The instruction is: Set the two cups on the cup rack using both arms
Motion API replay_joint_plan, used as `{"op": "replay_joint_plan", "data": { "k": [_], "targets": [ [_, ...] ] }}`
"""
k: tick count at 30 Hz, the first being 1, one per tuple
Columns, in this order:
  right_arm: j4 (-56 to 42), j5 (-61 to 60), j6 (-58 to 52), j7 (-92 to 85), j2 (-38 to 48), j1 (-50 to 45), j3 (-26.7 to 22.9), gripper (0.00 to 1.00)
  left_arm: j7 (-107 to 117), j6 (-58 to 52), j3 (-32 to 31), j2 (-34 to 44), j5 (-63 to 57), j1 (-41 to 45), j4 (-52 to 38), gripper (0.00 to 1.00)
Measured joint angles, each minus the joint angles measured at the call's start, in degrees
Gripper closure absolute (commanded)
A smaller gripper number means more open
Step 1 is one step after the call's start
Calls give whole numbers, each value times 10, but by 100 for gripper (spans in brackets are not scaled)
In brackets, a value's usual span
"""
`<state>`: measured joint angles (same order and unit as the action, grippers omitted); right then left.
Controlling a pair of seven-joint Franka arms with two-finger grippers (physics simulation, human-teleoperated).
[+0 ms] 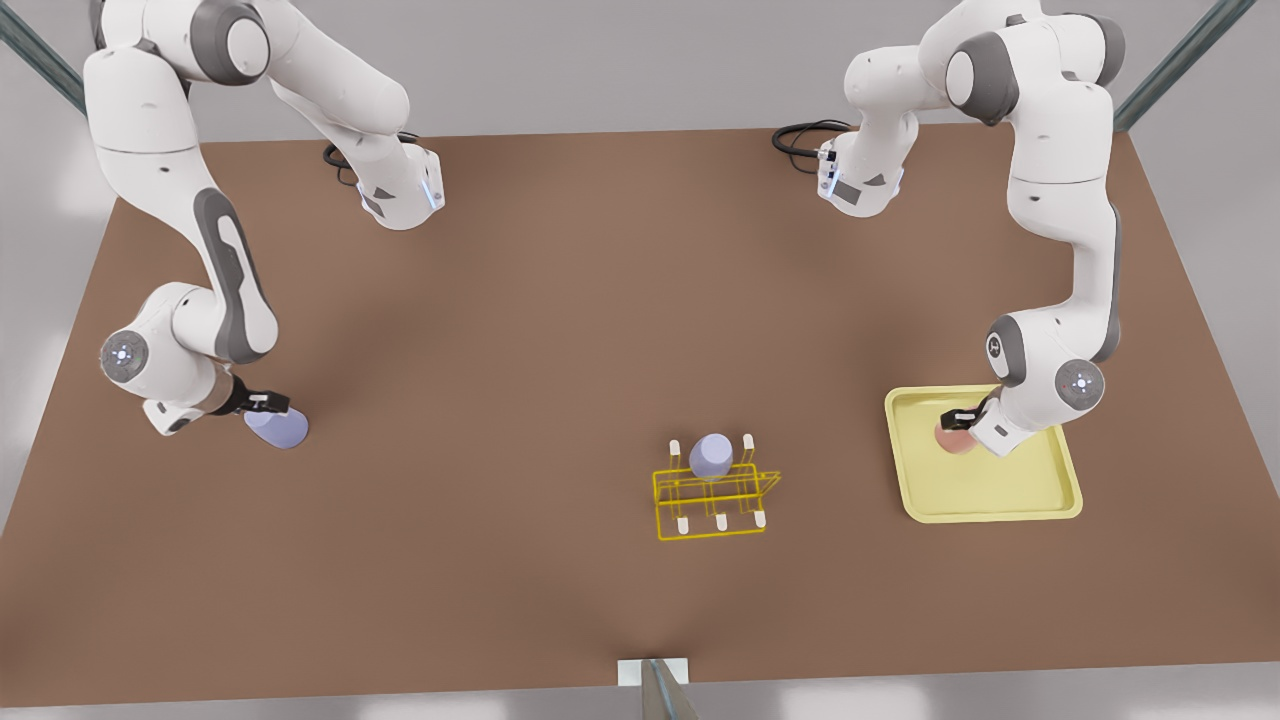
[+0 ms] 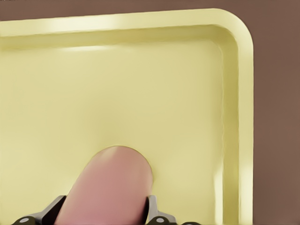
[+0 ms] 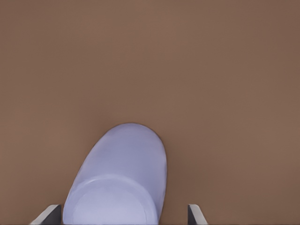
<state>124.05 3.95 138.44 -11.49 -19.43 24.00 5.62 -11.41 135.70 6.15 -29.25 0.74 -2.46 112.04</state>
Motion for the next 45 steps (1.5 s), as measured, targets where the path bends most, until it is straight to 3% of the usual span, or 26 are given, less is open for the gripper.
{"op": "replay_joint_plan", "data": {
  "k": [7,24,29,38,45],
  "targets": [
    [24,0,62,-9,-15,6,0,0,-4,2,-1,0,-1,1,0,20],
    [29,-5,104,-21,-33,6,4,0,-4,-4,-2,8,1,3,-4,20],
    [30,-6,106,-23,-33,6,5,14,-2,-16,-4,16,1,4,-22,20],
    [28,-6,105,-26,-24,5,7,16,24,-35,-21,30,-1,20,-33,23],
    [17,-7,103,-28,-5,6,48,15,90,-71,-44,31,-1,106,-90,23]
  ]
}}
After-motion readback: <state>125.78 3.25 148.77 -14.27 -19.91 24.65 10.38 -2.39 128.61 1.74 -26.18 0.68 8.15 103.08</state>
